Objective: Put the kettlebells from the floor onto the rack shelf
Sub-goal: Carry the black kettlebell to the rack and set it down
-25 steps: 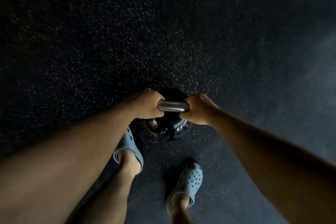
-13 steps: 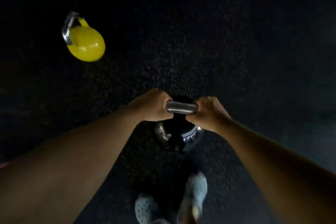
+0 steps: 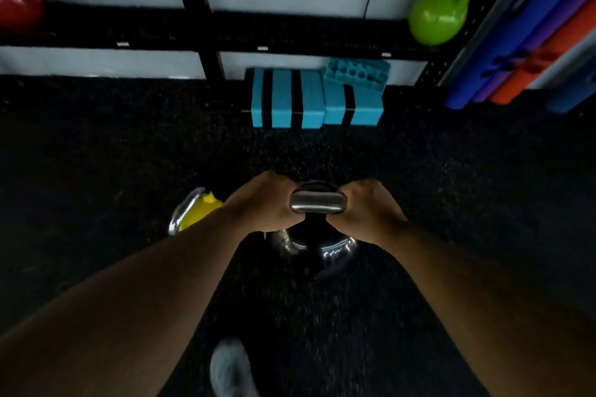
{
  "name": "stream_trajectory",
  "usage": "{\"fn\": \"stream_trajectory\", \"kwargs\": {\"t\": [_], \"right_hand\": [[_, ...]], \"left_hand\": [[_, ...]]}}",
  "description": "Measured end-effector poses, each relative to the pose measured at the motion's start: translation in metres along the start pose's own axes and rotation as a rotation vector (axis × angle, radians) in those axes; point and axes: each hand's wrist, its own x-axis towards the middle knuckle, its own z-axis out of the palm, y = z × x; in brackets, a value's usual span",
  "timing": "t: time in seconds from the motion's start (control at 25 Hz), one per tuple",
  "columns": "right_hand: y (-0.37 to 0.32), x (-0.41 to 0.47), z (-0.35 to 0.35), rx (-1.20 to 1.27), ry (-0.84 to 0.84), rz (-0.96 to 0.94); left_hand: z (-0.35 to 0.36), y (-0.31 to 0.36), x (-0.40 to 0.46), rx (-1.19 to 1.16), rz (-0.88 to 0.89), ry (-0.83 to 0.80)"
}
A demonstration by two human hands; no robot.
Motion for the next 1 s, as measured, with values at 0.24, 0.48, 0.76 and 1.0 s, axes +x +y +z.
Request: {"fn": "stream_trajectory", "kwargs": {"t": [0.24,0.48,0.76,1.0], "right_hand": [[-0.026,0.178,-0.043,-0.096,0.096,-0.076],[-0.036,0.342,-0.074,-0.078,0.168,-0.154],[-0.026,0.502,-0.122,-0.033,0.186,-0.191],[-0.024,0.609,-0.130,0.015,0.221,-0.192]], "left_hand": [[-0.090,-0.086,0.125,0.189,0.044,0.271],[-0.174,-0.161,0.238,0.296,-0.051,0.242],[-0.229,-0.212,0.363,0.255,-0.107,0.407],[-0.258,-0.267,0.450,0.305,-0.206,0.392]]}}
